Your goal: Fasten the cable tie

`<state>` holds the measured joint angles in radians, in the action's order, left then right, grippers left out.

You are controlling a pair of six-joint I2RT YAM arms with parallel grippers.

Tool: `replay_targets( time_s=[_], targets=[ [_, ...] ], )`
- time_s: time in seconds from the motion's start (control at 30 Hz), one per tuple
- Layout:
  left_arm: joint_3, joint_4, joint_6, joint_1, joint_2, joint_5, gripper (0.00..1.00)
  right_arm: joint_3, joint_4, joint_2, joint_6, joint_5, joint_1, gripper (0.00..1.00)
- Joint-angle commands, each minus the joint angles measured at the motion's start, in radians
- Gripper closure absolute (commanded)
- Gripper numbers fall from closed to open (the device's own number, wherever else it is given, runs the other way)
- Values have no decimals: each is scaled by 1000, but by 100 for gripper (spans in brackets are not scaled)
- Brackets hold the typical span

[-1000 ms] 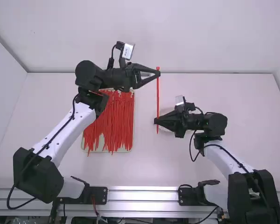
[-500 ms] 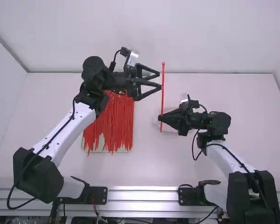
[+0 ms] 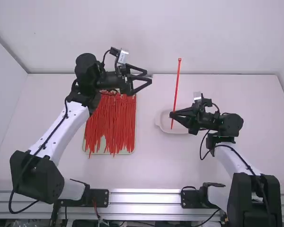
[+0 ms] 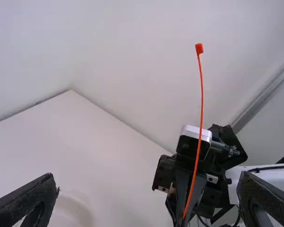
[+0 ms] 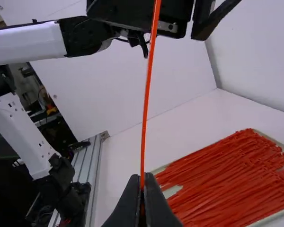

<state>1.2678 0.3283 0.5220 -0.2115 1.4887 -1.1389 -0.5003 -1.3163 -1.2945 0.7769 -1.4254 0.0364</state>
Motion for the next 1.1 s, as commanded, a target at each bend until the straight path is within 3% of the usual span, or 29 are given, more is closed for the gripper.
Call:
replay_targets(
  time_s=[0.0,0.37,0.53,0.8,1.07],
  targets=[
    [-5,-10,-27,-4,-3,16,1,24,-3,14,4,1,11,100],
    [-5,-61,-67,-4,-3,30,0,63,13,13,-17,93,28,100],
    [-5,-78,-68,-3,-3,30,1,61,242,14,-210,194,70,100],
    [-5,-90,-86,-3,-3,30,1,61,481,14,-365,303,119,100],
    [-5,-92,-85,-4,-3,31,1,30,488,14,-330,327,87,100]
  ],
)
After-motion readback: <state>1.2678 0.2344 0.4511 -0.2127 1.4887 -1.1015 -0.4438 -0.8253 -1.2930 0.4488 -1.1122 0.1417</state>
